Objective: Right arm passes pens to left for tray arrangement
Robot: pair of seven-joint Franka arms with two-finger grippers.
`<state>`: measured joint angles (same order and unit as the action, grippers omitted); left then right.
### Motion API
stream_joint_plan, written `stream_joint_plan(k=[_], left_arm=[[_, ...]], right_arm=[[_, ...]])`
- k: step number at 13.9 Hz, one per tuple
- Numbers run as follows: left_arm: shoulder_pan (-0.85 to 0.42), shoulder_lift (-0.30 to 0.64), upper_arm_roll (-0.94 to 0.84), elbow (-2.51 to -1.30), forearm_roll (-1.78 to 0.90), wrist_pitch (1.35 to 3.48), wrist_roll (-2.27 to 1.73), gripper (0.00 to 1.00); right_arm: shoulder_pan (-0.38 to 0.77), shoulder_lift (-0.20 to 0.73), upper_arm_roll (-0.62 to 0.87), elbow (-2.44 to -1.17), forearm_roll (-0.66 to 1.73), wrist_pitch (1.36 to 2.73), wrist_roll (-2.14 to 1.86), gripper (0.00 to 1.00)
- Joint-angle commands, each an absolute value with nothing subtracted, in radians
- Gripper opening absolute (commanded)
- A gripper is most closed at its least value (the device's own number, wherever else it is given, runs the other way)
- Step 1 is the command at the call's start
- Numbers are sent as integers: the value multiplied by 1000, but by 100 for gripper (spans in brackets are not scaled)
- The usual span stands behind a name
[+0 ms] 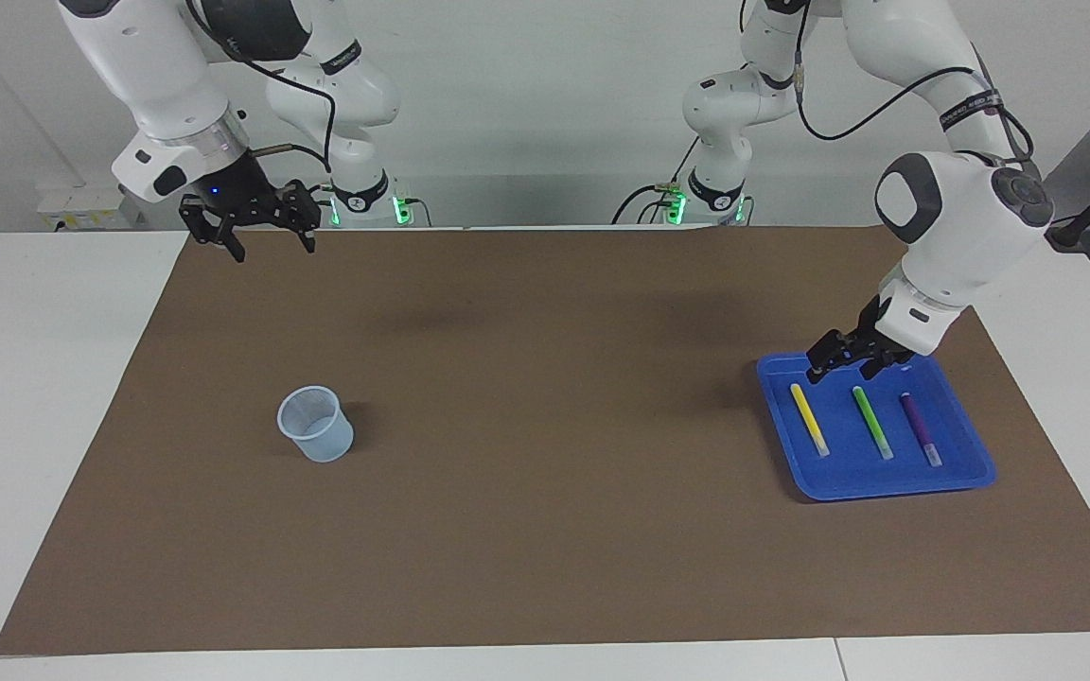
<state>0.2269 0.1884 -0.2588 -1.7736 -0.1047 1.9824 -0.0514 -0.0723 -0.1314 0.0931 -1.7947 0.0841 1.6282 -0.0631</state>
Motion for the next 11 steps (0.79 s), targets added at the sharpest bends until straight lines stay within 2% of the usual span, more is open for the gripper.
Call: stream_joint_plan(k=[1,4,8,11], left_arm=[[216,161,-249,-1741,-81,1899,-74,100],[215,135,-249,-1721,-80,1839,-80,100],[209,23,-244,-1723,-77,1758,-95,100],[77,-32,-126,-1724,-35,1709,-110,100]], right_arm=[[-72,-153,94,-1813,60,1621,-75,100],[-72,-153,94,-1813,60,1615,-75,100],[-72,-153,94,-1813,60,1609,-74,100],[-72,-153,94,-1813,60,1609,-74,100]])
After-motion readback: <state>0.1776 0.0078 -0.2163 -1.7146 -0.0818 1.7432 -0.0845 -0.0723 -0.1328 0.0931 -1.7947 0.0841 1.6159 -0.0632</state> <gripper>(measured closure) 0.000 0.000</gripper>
